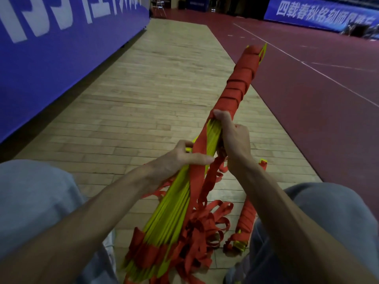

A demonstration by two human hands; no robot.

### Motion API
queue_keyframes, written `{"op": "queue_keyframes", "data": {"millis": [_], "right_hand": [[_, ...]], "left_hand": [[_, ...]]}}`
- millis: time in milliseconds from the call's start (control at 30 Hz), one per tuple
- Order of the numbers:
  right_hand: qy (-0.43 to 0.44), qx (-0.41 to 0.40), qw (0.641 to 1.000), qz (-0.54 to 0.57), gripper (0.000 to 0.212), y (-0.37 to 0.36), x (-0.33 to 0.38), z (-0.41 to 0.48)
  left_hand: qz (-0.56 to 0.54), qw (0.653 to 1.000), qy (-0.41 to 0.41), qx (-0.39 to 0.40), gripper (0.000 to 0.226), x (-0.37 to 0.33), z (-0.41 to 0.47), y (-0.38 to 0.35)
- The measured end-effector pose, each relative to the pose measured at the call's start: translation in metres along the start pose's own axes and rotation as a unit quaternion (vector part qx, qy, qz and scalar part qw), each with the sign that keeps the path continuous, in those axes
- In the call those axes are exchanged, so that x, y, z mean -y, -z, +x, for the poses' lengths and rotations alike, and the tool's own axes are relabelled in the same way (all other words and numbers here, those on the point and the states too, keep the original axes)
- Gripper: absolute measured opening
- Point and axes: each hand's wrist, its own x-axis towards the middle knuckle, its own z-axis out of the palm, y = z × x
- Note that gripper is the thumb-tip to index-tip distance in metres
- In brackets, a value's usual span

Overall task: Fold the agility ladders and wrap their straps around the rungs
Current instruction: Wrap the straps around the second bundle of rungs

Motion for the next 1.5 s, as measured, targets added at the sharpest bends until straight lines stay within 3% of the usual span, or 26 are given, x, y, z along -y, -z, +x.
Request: {"op": "queue_keyframes", "data": {"millis": [67,167,267,333,400,500,633,700,800,900,1000,1067,1167,1267,1367,1500], "right_hand": [[0.009,0.017,0.999,0.029,0.046,0.002,0.006,0.000],[0.040,0.060,0.997,0.007,0.049,0.005,0.010,0.000],[0.041,0.127,0.987,-0.086,0.063,0.010,0.012,0.004],[0.000,0.176,0.977,-0.121,0.073,0.017,0.013,0.007],[-0.044,0.201,0.969,-0.136,0.074,0.019,0.009,0.008],[-0.078,0.184,0.972,-0.120,0.059,0.011,-0.002,0.005],[-0.095,0.109,0.989,-0.009,0.047,-0.005,-0.013,0.001],[-0.091,0.030,0.995,0.017,0.052,-0.007,-0.017,0.001],[-0.043,-0.063,0.996,0.042,0.055,-0.008,-0.020,0.005],[0.004,-0.084,0.995,0.047,0.042,-0.007,-0.016,0.006],[0.029,-0.053,0.992,0.107,0.029,-0.006,-0.006,0.003],[0.028,-0.029,0.987,0.153,0.025,-0.006,0.002,0.002],[0.041,-0.005,0.982,0.186,0.028,-0.004,0.009,0.001],[0.080,0.029,0.989,0.123,0.024,-0.003,0.011,-0.004],[0.098,0.073,0.992,0.004,0.036,0.000,0.015,-0.005],[0.030,0.127,0.978,-0.163,0.078,0.002,0.007,0.000]], "left_hand": [[-0.066,0.994,0.049,0.075,0.033,-0.004,-0.004,-0.001],[-0.128,0.982,0.061,0.129,0.041,-0.003,-0.004,0.000],[-0.087,0.995,0.033,0.046,0.040,0.004,0.007,0.010],[0.041,0.998,0.005,-0.054,0.033,0.013,0.016,0.014],[0.219,0.964,-0.007,-0.149,0.039,0.022,0.023,0.014],[0.403,0.885,0.012,-0.233,0.057,0.026,0.024,0.008],[0.528,0.805,-0.027,-0.269,0.078,0.025,0.024,0.004],[0.549,0.795,-0.053,-0.253,0.079,0.025,0.023,-0.002],[0.538,0.810,-0.089,-0.218,0.082,0.026,0.022,-0.010],[0.470,0.868,-0.095,-0.132,0.079,0.021,0.023,-0.002],[0.290,0.947,-0.111,-0.078,0.064,0.014,0.022,0.011],[0.161,0.979,-0.111,-0.057,0.055,0.009,0.021,0.015],[0.064,0.997,-0.021,0.026,0.054,0.003,0.018,0.016],[0.031,0.994,0.032,0.098,0.032,0.002,0.016,0.016],[0.025,0.998,0.028,0.046,0.010,0.004,0.015,0.017],[0.169,0.975,0.010,-0.146,0.013,0.012,0.027,0.025]]}}
